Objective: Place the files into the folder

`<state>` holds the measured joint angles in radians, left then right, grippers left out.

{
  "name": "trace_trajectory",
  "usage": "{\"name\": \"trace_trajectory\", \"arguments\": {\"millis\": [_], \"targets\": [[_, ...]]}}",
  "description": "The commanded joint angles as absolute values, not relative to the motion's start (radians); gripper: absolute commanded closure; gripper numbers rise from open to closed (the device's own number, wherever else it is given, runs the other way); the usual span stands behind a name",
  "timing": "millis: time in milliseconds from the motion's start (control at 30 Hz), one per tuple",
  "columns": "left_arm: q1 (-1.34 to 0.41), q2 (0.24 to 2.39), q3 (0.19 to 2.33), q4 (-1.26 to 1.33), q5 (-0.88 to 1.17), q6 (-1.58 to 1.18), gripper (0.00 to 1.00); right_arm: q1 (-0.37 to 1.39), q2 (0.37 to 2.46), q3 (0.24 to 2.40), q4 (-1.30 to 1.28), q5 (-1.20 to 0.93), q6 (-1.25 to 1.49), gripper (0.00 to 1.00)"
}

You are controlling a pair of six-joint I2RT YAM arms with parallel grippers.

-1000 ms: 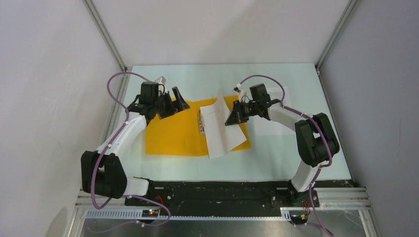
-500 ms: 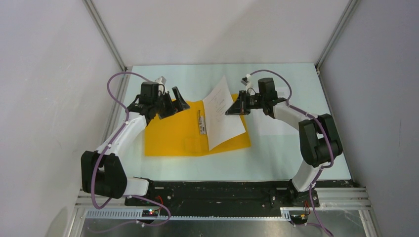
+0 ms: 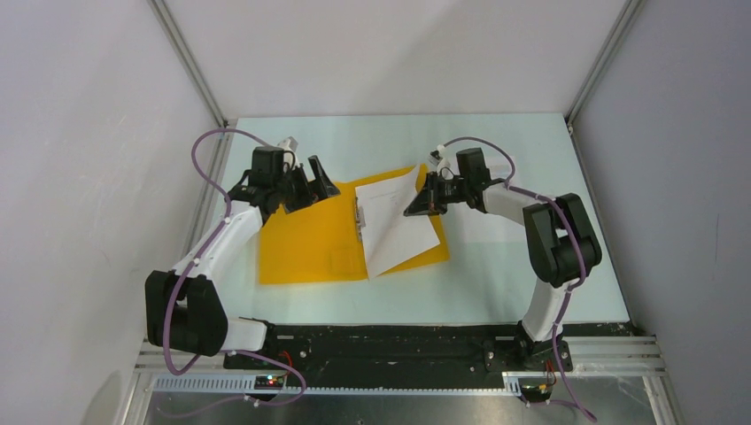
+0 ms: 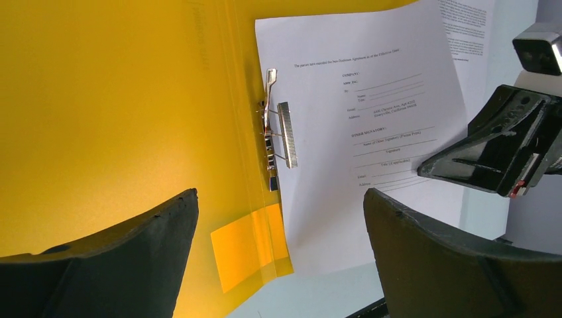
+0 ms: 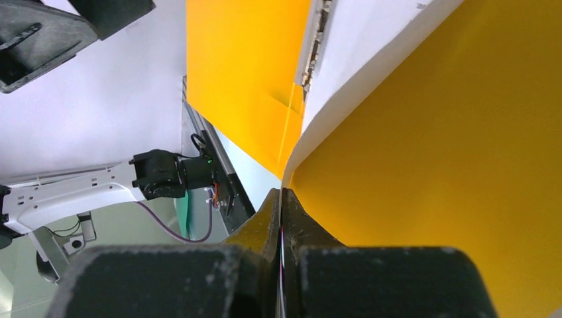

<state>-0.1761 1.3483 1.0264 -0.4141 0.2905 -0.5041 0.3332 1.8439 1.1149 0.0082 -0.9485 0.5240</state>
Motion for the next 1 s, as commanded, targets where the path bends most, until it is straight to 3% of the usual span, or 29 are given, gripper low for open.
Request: {"name": "trace_trajectory", "arguments": {"millis": [0,533,967], "targets": [[-0.165,1.345,1.017,-0.398,0.282,-0.480,0.02,0.326,1.863,1.119,-0.062,-0.905,0.503,1.00],[-0.158,1.355,1.014,-0.396,0.280,-0.484,0.02,0.325,1.868,1.118,-0.153,-0.740,0.504,1.00],[-0.157,1.349,1.019,-0.399,0.280,-0.469,0.02,0.318,1.883,1.088,-0.028,-0.775,0.590,1.00]]}}
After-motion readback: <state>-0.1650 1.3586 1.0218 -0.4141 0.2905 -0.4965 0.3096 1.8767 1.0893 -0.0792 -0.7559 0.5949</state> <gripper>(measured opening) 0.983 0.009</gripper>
